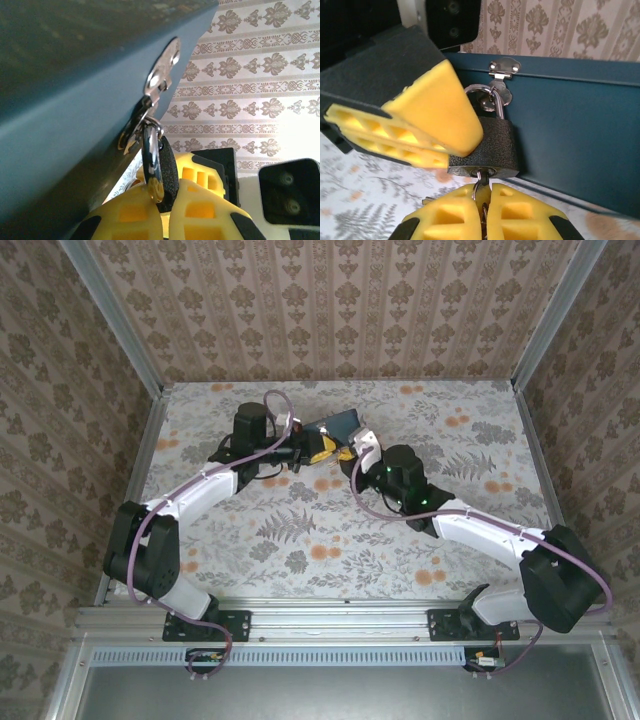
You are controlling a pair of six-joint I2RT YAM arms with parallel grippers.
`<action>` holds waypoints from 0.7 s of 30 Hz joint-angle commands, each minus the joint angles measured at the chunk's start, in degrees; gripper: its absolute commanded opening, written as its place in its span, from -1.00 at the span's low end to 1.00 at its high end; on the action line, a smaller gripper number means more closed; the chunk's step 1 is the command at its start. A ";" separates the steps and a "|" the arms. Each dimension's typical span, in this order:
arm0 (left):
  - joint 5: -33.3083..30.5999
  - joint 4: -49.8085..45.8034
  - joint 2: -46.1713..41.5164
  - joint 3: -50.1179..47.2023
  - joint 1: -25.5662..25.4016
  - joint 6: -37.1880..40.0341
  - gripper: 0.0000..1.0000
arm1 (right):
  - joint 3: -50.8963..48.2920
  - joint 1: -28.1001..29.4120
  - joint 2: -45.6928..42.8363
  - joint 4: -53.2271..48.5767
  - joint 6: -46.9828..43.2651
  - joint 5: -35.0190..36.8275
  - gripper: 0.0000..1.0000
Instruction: Unlock a padlock with a key
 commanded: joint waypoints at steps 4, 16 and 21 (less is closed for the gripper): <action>2.43 6.62 -1.98 -1.09 -2.96 1.58 -1.00 | -0.56 -1.26 1.08 15.05 27.57 -4.82 -1.00; 9.79 7.12 -4.67 -3.81 -1.82 15.01 -1.00 | -0.99 -4.83 5.56 25.45 56.60 -13.29 -1.00; 9.12 8.16 -4.49 -5.57 -0.65 14.36 -1.00 | -1.56 -4.78 6.77 29.18 65.35 -15.00 -1.00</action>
